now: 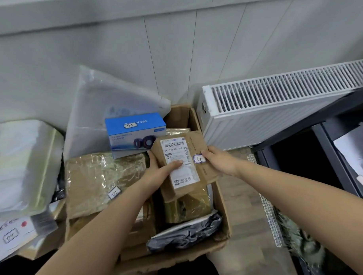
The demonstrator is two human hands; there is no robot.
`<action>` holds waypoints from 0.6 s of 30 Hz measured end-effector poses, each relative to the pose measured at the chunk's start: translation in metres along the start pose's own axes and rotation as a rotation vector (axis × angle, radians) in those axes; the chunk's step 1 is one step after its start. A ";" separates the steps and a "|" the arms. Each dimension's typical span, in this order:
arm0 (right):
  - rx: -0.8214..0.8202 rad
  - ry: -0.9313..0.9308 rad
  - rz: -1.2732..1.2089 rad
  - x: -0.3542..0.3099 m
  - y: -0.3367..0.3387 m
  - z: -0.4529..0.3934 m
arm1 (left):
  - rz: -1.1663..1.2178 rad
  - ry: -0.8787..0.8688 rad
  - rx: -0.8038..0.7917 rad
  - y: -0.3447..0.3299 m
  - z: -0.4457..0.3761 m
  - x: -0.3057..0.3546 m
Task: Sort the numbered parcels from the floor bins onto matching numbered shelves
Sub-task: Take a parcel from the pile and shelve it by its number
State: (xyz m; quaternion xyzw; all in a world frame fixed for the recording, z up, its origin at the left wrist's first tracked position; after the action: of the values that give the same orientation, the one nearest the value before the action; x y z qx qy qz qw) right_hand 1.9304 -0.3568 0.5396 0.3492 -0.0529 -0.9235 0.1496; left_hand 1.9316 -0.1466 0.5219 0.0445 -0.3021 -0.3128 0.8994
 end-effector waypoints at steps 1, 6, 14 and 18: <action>0.002 0.012 -0.002 -0.002 0.000 0.005 | 0.013 -0.021 0.004 0.002 0.005 0.001; 0.005 0.117 -0.024 -0.023 0.001 0.041 | 0.052 -0.129 0.013 0.015 0.050 0.019; -0.014 0.279 -0.186 -0.091 -0.001 0.138 | 0.084 -0.299 0.110 0.061 0.147 0.043; -0.172 0.259 -0.373 -0.122 -0.015 0.186 | 0.088 -0.377 0.173 0.084 0.212 0.055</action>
State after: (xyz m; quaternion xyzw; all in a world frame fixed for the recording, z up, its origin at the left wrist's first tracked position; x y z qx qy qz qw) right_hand 1.8908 -0.3054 0.7527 0.4545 0.1109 -0.8837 0.0113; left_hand 1.8894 -0.0889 0.7456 0.0489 -0.4921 -0.2489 0.8327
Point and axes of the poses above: each hand's wrist, its own z-axis away from the middle knuckle, its own y-axis out of the back of the hand, x = y × z, the point moved 2 cm from there along -z, towards the middle knuckle, and after that the axes turned 15 degrees about -z, right-handed, at the moved point
